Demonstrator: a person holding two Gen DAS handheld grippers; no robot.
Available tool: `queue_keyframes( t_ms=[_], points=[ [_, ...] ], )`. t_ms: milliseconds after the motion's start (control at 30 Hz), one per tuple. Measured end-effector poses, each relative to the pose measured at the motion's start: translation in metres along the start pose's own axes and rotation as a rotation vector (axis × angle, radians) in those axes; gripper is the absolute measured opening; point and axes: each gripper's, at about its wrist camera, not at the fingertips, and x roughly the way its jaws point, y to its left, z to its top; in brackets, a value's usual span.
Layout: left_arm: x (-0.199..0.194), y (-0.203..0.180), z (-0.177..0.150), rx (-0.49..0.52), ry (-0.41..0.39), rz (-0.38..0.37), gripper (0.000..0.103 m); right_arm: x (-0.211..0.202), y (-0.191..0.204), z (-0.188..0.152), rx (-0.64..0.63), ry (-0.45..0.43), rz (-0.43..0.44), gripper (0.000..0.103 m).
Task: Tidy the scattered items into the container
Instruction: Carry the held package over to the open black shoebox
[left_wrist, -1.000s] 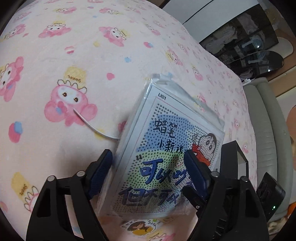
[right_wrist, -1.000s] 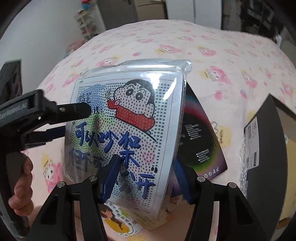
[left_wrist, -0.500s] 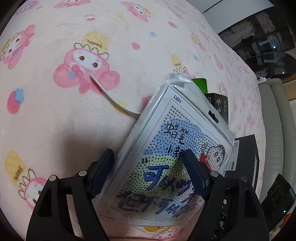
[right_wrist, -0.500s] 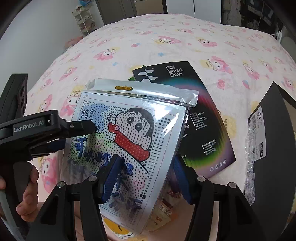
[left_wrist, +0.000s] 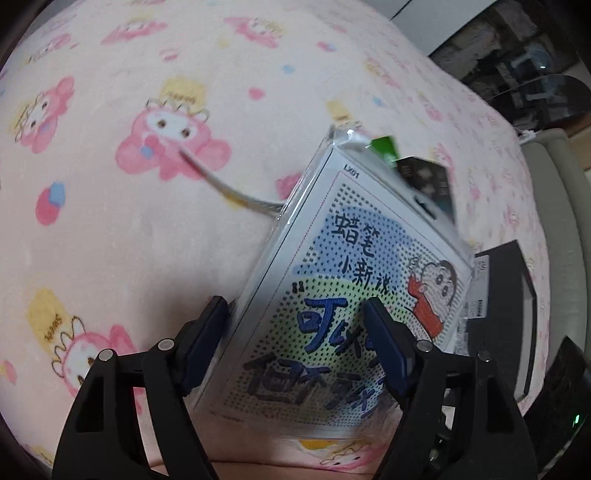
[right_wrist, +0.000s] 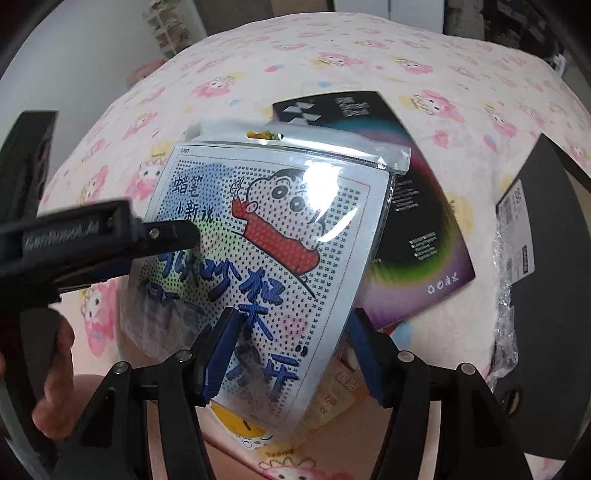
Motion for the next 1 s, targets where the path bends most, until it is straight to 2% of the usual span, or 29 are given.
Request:
queue_keyframes(
  t_ms=[133,200,367,467,533,600,667,867,1000],
  points=[
    [0.002,-0.005,-0.001,0.013,0.009,-0.051,0.070,-0.017,-0.015,0.007,0.038,-0.066,-0.013,0.058],
    [0.004,-0.007,0.000,0.018,0.017,-0.074,0.070,-0.017,-0.025,0.013,0.058,-0.062,-0.004,0.058],
    [0.017,-0.009,0.003,0.033,0.059,0.054,0.071,-0.004,-0.028,0.013,0.055,-0.024,0.004,0.058],
    [0.020,-0.014,0.001,0.068,0.089,0.045,0.073,0.009,-0.022,0.007,0.040,0.017,0.018,0.063],
    [0.015,-0.018,-0.002,0.094,0.067,0.043,0.071,0.010,-0.015,0.003,0.012,0.014,-0.012,0.064],
    [0.011,-0.024,-0.001,0.101,0.032,0.013,0.060,0.004,-0.014,0.003,0.024,-0.002,-0.015,0.064],
    [-0.002,-0.025,-0.006,0.106,-0.005,-0.033,0.057,-0.005,-0.016,0.005,0.035,-0.018,-0.017,0.062],
    [-0.041,-0.039,-0.027,0.172,-0.075,-0.133,0.052,-0.062,-0.017,0.006,0.011,-0.116,-0.020,0.061],
    [-0.066,-0.053,-0.036,0.183,-0.108,-0.151,0.052,-0.094,-0.024,0.006,0.012,-0.161,0.008,0.061]
  ],
)
